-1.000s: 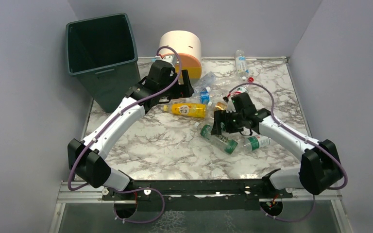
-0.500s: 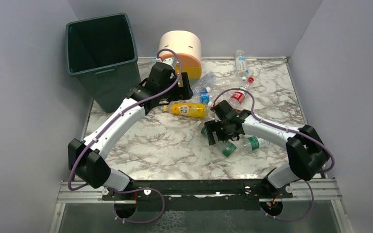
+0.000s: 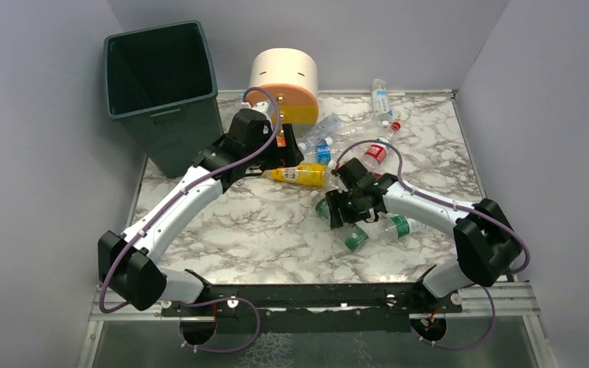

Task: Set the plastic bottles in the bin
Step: Pick up the plastic bottle at the center of the board.

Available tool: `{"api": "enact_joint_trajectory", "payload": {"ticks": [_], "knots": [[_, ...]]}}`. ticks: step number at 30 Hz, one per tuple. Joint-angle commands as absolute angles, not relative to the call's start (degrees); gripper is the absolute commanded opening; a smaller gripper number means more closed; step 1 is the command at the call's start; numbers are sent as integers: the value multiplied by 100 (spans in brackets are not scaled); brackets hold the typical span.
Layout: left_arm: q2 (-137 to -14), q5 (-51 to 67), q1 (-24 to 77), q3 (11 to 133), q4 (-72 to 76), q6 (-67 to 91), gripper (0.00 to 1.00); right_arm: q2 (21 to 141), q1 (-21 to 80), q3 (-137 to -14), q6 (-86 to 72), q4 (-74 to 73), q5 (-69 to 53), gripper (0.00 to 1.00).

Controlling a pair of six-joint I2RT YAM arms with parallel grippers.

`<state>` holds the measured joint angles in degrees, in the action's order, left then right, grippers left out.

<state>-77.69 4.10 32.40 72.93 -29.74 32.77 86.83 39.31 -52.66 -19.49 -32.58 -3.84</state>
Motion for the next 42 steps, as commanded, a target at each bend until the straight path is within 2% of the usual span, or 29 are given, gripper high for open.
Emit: {"api": "enact_joint_trajectory", "payload": {"ticks": [1, 6, 15, 31, 42], "knots": [[-7553, 847, 3277, 7114, -2626, 3450, 99, 8308, 3965, -5385, -2049, -3041, -995, 55], [-7468, 1000, 3276, 6921, -2465, 3565, 99, 8019, 3966, -5464, -2193, -2891, -1501, 52], [-7323, 1202, 3272, 6649, -2195, 3852, 99, 7646, 3964, -5511, -2451, -2607, -1650, 50], [-7107, 1721, 3270, 5720, -1144, 4878, 99, 7207, 3964, -6082, -2694, -2529, -852, 49], [-7056, 1854, 3280, 5245, -441, 5599, 99, 7282, 3964, -6168, -2764, -2130, -1090, 49]]}}
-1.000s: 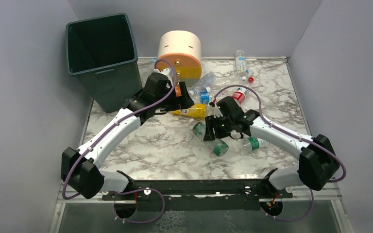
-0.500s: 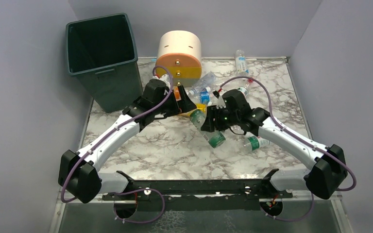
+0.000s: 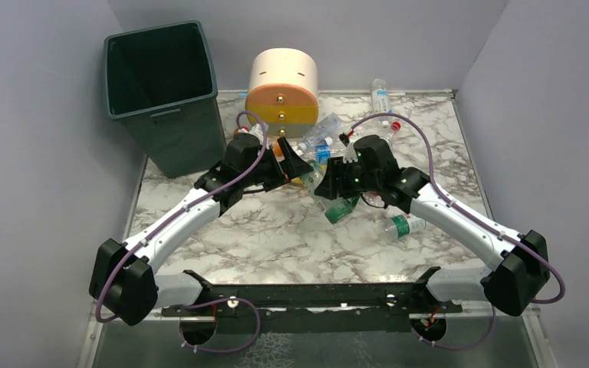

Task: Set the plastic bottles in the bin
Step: Pick up the plastic bottle at the center of the board.

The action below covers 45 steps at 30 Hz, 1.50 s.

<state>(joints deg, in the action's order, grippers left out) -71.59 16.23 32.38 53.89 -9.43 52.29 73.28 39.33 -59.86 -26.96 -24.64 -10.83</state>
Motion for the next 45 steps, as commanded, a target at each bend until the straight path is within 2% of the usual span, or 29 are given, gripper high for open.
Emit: {"api": "enact_joint_trajectory", "payload": {"ticks": [1, 14, 19, 30, 33, 35, 37, 45], "knots": [[-7050, 1858, 3273, 5206, -396, 5647, 99, 7262, 3964, -6165, -2765, -2101, -1090, 49], [-7049, 1773, 3278, 4966, -7, 6061, 99, 7380, 3964, -6275, -2820, -1950, -1373, 48], [-7109, 1775, 3298, 5000, 90, 6113, 96, 7410, 3964, -6248, -2830, -1908, -1457, 48], [-7196, 1771, 3359, 4966, 237, 6109, 73, 7408, 3964, -6196, -2848, -1828, -1503, 48], [-7198, 1754, 3370, 4965, 246, 6092, 62, 7414, 3964, -6181, -2848, -1804, -1533, 49], [-7207, 1758, 3366, 4960, 254, 6075, 49, 7409, 3963, -6170, -2856, -1786, -1551, 49], [-7228, 1752, 3366, 4960, 255, 6059, 42, 7403, 3964, -6155, -2856, -1774, -1564, 49], [-7255, 1667, 3367, 5012, 214, 5995, 37, 7333, 3962, -6111, -2856, -1793, -1564, 59]]}}
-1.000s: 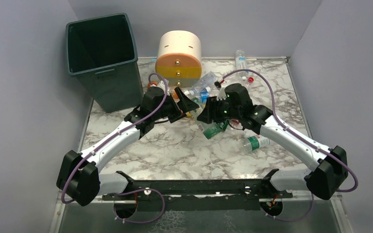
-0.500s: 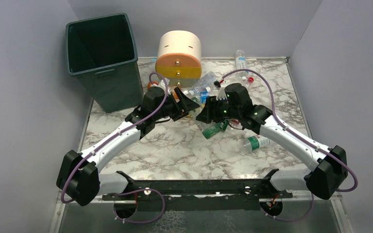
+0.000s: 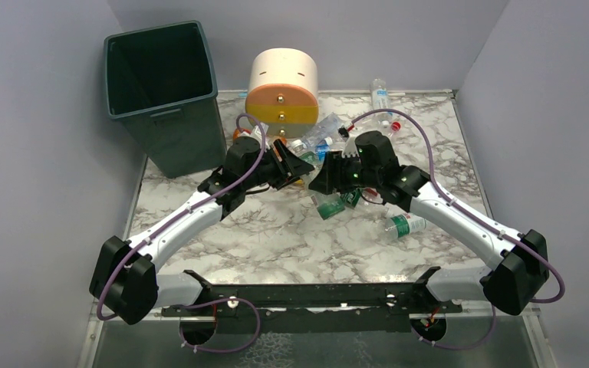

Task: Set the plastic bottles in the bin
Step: Pick up the plastic bottle at the center of the board.

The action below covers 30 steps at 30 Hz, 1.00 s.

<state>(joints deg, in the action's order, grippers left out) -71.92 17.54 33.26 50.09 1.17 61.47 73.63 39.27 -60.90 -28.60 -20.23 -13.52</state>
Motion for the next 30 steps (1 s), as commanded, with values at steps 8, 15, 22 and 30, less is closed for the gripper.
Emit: {"api": "enact_joint_trajectory", "payload": {"ticks": [8, 15, 22, 30], "knots": [[-7251, 1573, 3366, 5064, 132, 5931, 37, 7242, 3964, -6034, -2870, -1859, -1428, 73], [-7208, 1529, 3373, 5067, 105, 5913, 36, 7171, 3964, -5979, -2883, -1896, -1310, 77], [-7163, 1514, 3368, 5063, 94, 5926, 36, 7172, 3964, -5949, -2910, -1854, -1389, 79], [-7155, 1474, 3359, 5107, 42, 5873, 36, 7078, 3959, -6059, -2872, -2024, -1253, 81]]}}
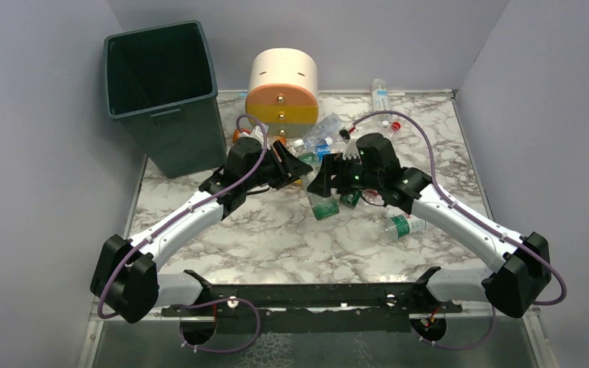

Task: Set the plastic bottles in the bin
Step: Pick up the plastic bottle at the center of the board.

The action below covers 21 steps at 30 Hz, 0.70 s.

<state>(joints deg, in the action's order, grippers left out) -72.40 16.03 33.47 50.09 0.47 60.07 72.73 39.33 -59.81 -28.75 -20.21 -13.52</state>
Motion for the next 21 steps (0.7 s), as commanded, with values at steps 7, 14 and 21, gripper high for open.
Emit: {"api": "enact_joint_trajectory", "payload": {"ticks": [7, 14, 21], "knots": [[-7180, 1523, 3365, 5139, 88, 5901, 37, 7308, 3964, -6093, -2719, -1981, -1620, 83], [-7168, 1642, 3358, 5128, 201, 6002, 36, 7655, 3962, -6107, -2657, -1968, -1936, 83], [-7177, 1643, 3363, 5163, 237, 6029, 38, 7743, 3964, -6144, -2596, -2004, -1986, 65]]}}
